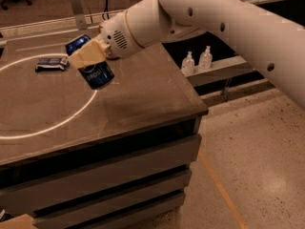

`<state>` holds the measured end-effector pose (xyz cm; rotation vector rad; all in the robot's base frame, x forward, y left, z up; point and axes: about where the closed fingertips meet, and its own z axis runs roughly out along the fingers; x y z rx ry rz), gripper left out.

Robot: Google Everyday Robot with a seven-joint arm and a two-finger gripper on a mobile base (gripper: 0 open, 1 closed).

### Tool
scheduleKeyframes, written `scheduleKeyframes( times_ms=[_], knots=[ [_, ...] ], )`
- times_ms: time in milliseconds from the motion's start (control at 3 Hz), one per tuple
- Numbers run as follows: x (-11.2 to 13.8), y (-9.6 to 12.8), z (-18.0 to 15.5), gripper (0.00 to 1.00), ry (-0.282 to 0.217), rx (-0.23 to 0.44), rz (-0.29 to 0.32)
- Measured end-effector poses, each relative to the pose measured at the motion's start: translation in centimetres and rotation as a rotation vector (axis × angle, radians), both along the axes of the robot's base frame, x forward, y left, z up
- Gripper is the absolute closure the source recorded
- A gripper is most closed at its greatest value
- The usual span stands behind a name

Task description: Place pepsi can upright

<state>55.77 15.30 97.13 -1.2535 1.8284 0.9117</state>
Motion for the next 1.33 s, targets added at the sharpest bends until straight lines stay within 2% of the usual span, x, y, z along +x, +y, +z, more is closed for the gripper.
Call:
scheduleKeyframes(
  times_ms=[333, 667, 1000, 1333],
  knots=[
    [1.8, -1.5, 1.2, 1.0, -0.122, 0.12, -0.04],
    [2.6, -1.9, 0.9, 1.0, -0.182, 0.196, -0.052],
    [3.2, -2.0, -0.3, 1.0, -0.203, 0.287, -0.057],
    [3.5, -2.1, -0.9, 1.0, -0.204, 0.333, -0.063]
  ],
)
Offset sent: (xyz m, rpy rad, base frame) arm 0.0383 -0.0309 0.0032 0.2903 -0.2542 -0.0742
